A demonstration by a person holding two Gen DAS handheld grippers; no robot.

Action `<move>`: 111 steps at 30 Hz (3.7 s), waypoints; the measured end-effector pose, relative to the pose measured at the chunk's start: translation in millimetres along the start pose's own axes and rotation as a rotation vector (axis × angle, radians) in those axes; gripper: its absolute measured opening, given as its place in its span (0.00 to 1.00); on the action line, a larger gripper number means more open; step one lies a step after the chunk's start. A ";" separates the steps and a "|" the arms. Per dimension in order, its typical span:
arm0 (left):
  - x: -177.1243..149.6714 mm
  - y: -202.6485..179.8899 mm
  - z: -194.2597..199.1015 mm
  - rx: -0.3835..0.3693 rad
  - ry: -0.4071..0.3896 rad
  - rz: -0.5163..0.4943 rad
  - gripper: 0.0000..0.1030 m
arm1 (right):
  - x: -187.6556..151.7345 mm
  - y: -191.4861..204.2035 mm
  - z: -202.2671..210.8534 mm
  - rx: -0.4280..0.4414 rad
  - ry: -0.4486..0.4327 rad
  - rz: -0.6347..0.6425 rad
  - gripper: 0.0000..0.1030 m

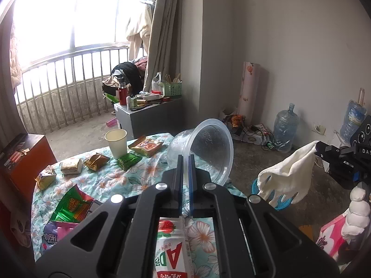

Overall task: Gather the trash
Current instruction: 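Carry the cup and glove over the blue wastebasket and open both tools, then move both tools back toward the items on the bed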

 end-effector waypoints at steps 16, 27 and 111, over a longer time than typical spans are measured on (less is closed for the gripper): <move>-0.1 -144.1 -118.0 -0.215 0.165 -0.200 0.02 | 74.8 -79.5 61.2 -0.154 -0.046 -0.027 0.05; -56.3 -265.4 -260.0 -0.292 0.414 -0.355 0.02 | 111.9 -232.0 57.2 -0.448 0.040 -0.149 0.05; -65.1 79.2 22.4 0.050 0.083 0.247 0.77 | -59.0 32.6 -50.8 -0.635 0.064 0.594 0.91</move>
Point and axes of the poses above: each gripper's, at about its wrist camera, not at the fingertips, and z roughly against the way its jaws point, y to its left, x to its top, the point moved 6 cm from there along -z, roughly the way its jaws point, and after that the axes turned 4 degrees about z, right-handed, at the moved point
